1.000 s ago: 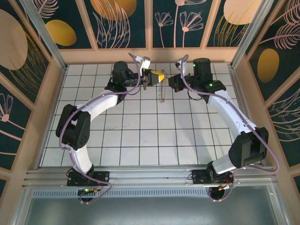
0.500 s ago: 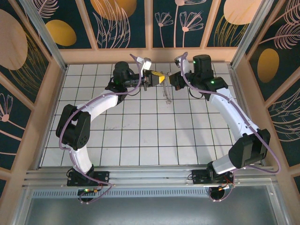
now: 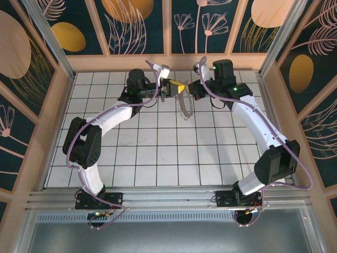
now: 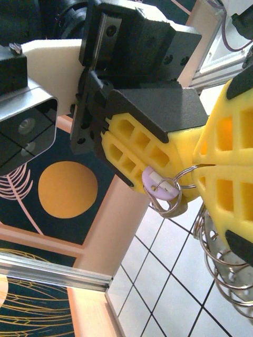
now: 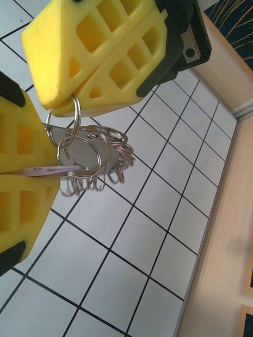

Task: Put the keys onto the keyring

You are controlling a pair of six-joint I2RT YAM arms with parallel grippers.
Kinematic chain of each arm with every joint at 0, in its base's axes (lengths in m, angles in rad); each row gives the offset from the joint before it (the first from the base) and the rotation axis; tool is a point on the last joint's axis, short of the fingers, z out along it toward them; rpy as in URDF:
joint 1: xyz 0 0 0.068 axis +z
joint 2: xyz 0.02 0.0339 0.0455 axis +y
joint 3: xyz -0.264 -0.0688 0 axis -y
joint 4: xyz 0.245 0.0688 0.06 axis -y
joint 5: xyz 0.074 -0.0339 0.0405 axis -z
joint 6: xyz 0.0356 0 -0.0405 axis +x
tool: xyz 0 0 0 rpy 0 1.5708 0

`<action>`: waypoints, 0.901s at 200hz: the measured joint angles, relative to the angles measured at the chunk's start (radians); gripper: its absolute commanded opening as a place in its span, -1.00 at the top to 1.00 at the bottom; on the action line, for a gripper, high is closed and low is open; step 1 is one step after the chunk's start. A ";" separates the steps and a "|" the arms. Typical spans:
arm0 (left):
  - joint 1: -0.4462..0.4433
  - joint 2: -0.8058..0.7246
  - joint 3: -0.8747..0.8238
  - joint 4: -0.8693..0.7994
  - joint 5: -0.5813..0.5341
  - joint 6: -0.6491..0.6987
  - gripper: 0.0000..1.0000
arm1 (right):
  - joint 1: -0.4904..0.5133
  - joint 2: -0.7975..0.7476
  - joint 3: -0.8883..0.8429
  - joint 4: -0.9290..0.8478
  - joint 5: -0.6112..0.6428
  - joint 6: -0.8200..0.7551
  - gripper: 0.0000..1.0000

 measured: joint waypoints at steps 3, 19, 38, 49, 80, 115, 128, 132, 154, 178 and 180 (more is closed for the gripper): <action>0.000 0.000 0.000 0.000 0.000 0.000 1.00 | -0.003 -0.003 -0.005 0.000 -0.005 0.000 1.00; -0.002 0.000 0.000 -0.001 -0.002 0.000 1.00 | -0.025 -0.026 -0.033 -0.001 -0.037 0.000 1.00; -0.009 0.000 0.000 0.000 -0.002 0.000 1.00 | -0.038 -0.043 -0.039 -0.003 -0.061 0.001 1.00; -0.011 0.000 0.000 0.000 -0.001 0.000 1.00 | -0.042 -0.047 -0.039 -0.003 -0.071 0.004 1.00; -0.011 0.000 0.000 0.000 0.002 0.000 1.00 | -0.038 -0.047 -0.039 -0.001 -0.078 0.005 1.00; -0.005 0.000 0.000 0.002 0.010 0.000 1.00 | -0.005 0.000 0.009 -0.001 -0.051 0.005 1.00; -0.001 0.000 0.000 0.000 0.010 0.000 1.00 | 0.003 0.020 0.020 0.001 -0.043 0.005 1.00; 0.000 0.000 0.000 -0.002 0.010 0.000 1.00 | 0.005 0.026 0.022 0.003 -0.042 0.005 1.00; 0.000 0.000 0.000 -0.006 0.009 0.000 1.00 | 0.008 0.038 0.024 0.003 -0.036 0.005 1.00; 0.000 0.000 -0.003 -0.005 -0.014 0.000 0.79 | -0.005 0.039 0.026 0.003 -0.037 0.005 1.00; 0.000 0.000 -0.005 -0.004 -0.021 0.000 0.74 | -0.006 0.039 0.026 0.003 -0.038 0.005 1.00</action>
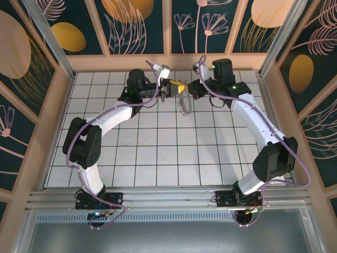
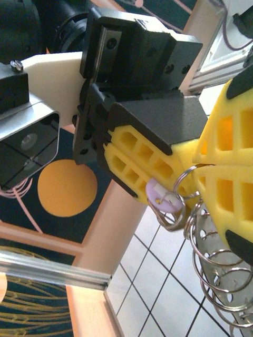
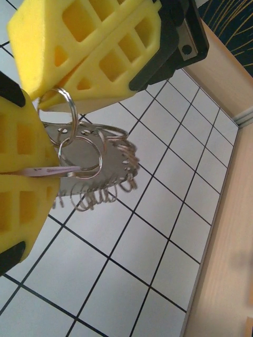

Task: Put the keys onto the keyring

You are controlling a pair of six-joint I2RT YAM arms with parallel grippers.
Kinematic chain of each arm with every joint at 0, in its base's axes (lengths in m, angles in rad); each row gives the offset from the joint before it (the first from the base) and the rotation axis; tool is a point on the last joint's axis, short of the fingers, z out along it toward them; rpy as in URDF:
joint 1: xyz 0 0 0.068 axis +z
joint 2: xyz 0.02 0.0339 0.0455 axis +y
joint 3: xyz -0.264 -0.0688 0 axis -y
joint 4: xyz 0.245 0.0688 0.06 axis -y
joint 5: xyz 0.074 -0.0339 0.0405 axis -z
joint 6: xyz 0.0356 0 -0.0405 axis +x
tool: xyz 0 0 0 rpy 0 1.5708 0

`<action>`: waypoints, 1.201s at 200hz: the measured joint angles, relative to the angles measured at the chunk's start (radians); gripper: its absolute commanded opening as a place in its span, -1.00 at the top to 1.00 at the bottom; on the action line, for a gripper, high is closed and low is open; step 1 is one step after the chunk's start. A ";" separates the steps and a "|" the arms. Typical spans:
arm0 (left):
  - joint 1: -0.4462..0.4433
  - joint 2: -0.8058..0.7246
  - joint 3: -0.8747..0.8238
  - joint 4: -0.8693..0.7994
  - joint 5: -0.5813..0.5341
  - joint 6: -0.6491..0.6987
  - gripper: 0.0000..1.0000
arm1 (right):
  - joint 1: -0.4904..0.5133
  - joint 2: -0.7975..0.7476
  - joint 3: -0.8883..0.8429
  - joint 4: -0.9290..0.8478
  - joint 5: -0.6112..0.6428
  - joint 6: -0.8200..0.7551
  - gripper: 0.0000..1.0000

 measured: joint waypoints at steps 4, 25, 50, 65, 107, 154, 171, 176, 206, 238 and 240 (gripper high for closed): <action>0.000 0.000 -0.003 0.003 -0.009 0.000 0.64 | -0.004 0.002 0.002 0.000 -0.003 0.000 1.00; 0.000 -0.012 -0.039 0.023 -0.056 -0.011 0.35 | -0.022 0.023 0.019 -0.003 -0.002 0.003 1.00; 0.003 -0.048 -0.085 0.045 -0.108 -0.020 0.22 | -0.036 0.079 0.054 -0.003 -0.003 0.003 1.00; 0.010 -0.072 -0.108 0.053 -0.138 -0.024 0.19 | -0.037 0.120 0.077 -0.004 -0.003 0.003 1.00; 0.043 -0.146 -0.154 0.072 -0.207 -0.039 0.16 | -0.037 0.319 0.245 -0.008 -0.033 0.027 1.00; 0.047 -0.175 -0.173 0.072 -0.242 -0.038 0.16 | -0.024 0.543 0.424 -0.001 -0.075 0.072 1.00; 0.048 -0.182 -0.178 0.067 -0.246 -0.038 0.17 | -0.013 0.555 0.365 0.030 -0.083 0.085 1.00; 0.048 -0.184 -0.180 0.066 -0.248 -0.038 0.17 | -0.009 0.550 0.328 0.051 -0.085 0.091 1.00; 0.047 -0.189 -0.190 0.067 -0.251 -0.043 0.16 | 0.019 0.488 0.035 0.177 -0.090 0.143 1.00; 0.047 -0.189 -0.207 0.067 -0.251 -0.062 0.16 | 0.069 0.416 -0.199 0.265 -0.087 0.198 1.00; 0.048 -0.189 -0.208 0.067 -0.251 -0.062 0.16 | 0.072 0.411 -0.210 0.272 -0.087 0.202 1.00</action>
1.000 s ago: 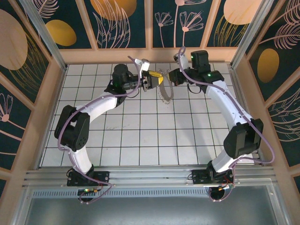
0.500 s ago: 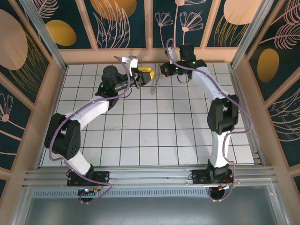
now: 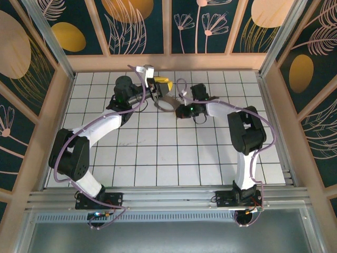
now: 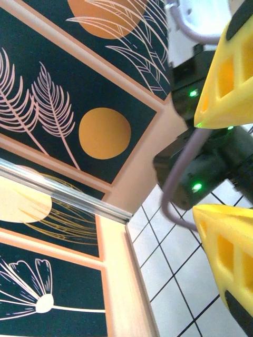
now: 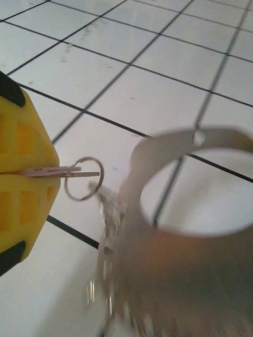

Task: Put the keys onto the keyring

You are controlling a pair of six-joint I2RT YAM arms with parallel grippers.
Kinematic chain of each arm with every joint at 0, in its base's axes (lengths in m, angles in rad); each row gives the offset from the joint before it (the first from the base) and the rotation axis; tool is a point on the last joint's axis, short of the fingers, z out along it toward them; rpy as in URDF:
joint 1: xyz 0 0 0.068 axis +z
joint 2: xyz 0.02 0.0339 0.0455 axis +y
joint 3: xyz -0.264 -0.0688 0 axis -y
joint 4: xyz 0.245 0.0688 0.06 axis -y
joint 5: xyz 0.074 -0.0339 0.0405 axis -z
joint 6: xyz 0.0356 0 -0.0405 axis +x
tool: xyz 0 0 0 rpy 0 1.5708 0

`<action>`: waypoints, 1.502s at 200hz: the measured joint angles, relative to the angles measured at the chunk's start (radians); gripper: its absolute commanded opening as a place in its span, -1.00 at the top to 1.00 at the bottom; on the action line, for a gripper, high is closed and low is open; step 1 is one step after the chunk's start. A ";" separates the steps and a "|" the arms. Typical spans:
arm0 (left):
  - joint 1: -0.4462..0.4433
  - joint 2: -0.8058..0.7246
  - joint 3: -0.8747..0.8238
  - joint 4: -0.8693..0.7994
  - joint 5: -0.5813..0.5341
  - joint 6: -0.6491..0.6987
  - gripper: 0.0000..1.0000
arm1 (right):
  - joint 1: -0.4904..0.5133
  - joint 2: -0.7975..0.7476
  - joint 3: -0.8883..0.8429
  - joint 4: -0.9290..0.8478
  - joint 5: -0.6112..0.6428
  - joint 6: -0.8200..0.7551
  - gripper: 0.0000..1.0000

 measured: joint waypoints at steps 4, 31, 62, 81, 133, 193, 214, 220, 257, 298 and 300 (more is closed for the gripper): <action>0.000 0.000 -0.002 0.000 0.000 -0.003 0.15 | 0.006 -0.007 -0.016 0.009 0.000 0.005 1.00; 0.000 0.000 -0.014 0.000 0.001 -0.011 0.16 | 0.048 -0.057 -0.110 0.087 0.002 0.046 1.00; 0.000 0.000 -0.021 0.000 0.004 -0.021 0.15 | 0.084 -0.068 -0.183 0.163 0.002 0.088 1.00; 0.000 0.000 -0.026 0.001 0.005 -0.026 0.15 | 0.106 -0.068 -0.224 0.195 0.003 0.113 0.71; 0.000 -0.006 -0.060 0.019 0.026 -0.066 -0.42 | 0.180 -0.227 -0.356 0.220 -0.035 0.158 -0.64; 0.000 -0.132 -0.177 0.033 -0.029 -0.078 -0.98 | 0.000 -0.638 -0.449 0.234 0.029 0.171 -0.77; 0.000 -0.218 -0.251 0.023 -0.120 -0.037 -0.98 | -0.071 -0.712 -0.461 0.199 0.163 0.166 -0.81; 0.000 -0.248 -0.278 0.023 -0.155 -0.019 -0.98 | -0.090 -0.732 -0.461 0.190 0.217 0.165 -0.83; 0.000 -0.462 -0.475 0.037 -0.424 0.143 -0.97 | -0.227 -0.818 -0.495 0.242 0.547 0.153 -0.95; 0.060 -0.638 -0.623 0.029 -0.695 0.311 -0.98 | -0.359 -0.810 -0.727 0.501 0.781 0.095 -0.98; 0.067 -0.646 -0.632 0.029 -0.708 0.318 -0.98 | -0.362 -0.805 -0.738 0.515 0.791 0.089 -0.97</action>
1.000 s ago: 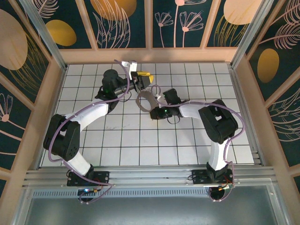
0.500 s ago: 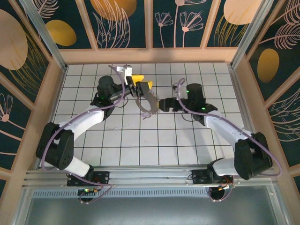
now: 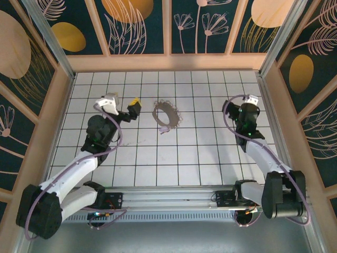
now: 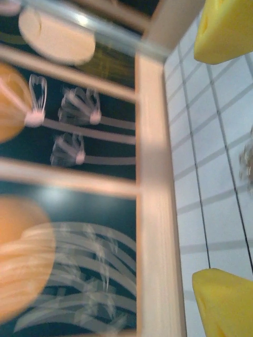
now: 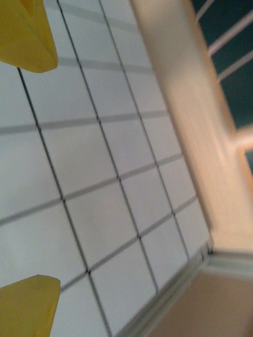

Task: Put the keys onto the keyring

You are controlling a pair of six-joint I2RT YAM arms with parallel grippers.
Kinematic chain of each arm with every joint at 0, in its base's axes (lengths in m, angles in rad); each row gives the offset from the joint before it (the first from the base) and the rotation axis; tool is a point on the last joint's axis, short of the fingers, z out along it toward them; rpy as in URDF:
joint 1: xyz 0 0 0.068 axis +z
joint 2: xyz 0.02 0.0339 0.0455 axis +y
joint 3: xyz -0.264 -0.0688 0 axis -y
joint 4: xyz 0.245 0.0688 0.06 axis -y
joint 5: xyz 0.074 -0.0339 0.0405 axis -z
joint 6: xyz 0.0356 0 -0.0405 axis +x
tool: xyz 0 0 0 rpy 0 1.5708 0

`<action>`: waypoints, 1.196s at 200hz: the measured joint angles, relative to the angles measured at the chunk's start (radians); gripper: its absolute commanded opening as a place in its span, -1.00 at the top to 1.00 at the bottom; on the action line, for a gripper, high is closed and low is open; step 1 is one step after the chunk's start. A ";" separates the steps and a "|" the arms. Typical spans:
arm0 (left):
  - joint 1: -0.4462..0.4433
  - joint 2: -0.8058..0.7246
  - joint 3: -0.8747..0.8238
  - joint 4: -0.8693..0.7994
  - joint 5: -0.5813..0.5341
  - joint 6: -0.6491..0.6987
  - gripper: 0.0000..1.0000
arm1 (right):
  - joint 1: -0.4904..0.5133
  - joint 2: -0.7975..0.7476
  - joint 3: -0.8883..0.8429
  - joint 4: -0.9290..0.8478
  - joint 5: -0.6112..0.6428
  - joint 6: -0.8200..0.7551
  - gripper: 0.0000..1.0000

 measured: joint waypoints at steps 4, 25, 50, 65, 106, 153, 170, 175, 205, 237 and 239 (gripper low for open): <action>0.010 -0.011 -0.013 0.002 -0.021 0.011 -0.97 | -0.003 0.008 -0.021 0.025 0.014 -0.006 -0.97; 0.070 -0.055 -0.097 0.014 -0.121 0.060 -0.97 | -0.012 0.066 -0.113 0.183 0.076 -0.053 -0.98; 0.142 -0.050 -0.191 0.049 -0.188 0.093 -0.98 | -0.014 0.151 -0.184 0.364 0.106 -0.097 -0.96; 0.186 -0.010 -0.239 0.092 -0.207 0.104 -0.98 | -0.019 0.198 -0.208 0.455 0.103 -0.115 -0.96; 0.312 0.228 -0.328 0.313 -0.187 0.113 -0.97 | -0.031 0.318 -0.300 0.713 0.042 -0.147 -0.95; 0.380 0.484 -0.359 0.603 -0.063 0.110 -0.98 | -0.085 0.372 -0.331 0.855 -0.106 -0.162 -0.97; 0.381 0.520 -0.341 0.572 -0.032 0.111 -0.98 | -0.090 0.372 -0.331 0.869 -0.131 -0.162 -0.98; 0.383 0.522 -0.327 0.568 -0.023 0.111 -0.98 | -0.090 0.372 -0.331 0.872 -0.137 -0.162 -0.97; 0.395 0.523 -0.270 0.566 -0.001 0.110 -0.98 | -0.090 0.372 -0.331 0.882 -0.154 -0.162 -0.97; 0.396 0.523 -0.269 0.560 0.012 0.110 -0.98 | -0.090 0.372 -0.331 0.883 -0.161 -0.162 -0.98; 0.396 0.523 -0.269 0.560 0.013 0.110 -0.98 | -0.090 0.372 -0.331 0.883 -0.161 -0.162 -0.97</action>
